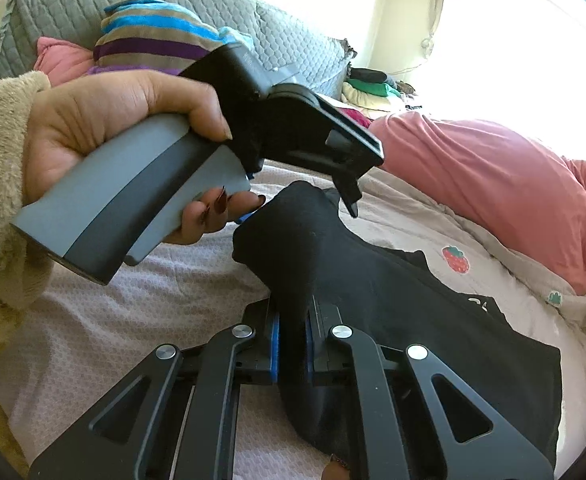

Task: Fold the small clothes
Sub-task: 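Lift the shirt end with both tools and fold it over the rest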

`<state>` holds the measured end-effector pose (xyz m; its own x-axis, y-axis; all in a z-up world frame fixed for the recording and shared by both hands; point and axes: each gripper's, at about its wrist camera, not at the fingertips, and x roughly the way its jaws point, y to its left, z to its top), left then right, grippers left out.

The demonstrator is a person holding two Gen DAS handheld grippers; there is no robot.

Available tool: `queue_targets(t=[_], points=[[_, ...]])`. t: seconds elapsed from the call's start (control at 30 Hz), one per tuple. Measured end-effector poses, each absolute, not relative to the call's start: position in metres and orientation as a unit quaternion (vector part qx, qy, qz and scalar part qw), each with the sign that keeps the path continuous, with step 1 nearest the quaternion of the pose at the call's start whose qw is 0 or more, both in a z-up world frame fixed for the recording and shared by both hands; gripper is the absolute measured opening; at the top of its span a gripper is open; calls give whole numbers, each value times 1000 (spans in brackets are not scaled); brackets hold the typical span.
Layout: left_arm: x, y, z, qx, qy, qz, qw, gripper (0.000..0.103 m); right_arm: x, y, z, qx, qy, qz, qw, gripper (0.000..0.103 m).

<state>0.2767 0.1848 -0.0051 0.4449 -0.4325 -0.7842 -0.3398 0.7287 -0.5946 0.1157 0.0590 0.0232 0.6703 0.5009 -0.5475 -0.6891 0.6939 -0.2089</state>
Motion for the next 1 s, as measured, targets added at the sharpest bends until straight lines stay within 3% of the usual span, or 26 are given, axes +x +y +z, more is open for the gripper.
queue_targets(t=[0.03, 0.13, 0.3, 1.0], points=[[279, 181, -6, -369, 531, -35, 762, 66, 116, 57, 24, -200, 231, 334, 892, 8], [283, 166, 0, -349, 539, -41, 766, 46, 115, 51, 28, -191, 227, 331, 896, 7], [283, 138, 28, -291, 522, -33, 801, 25, 112, 33, 35, -174, 215, 318, 907, 7], [288, 8, 103, -169, 489, -62, 854, 23, 119, -83, 56, -26, 214, 246, 945, 7]])
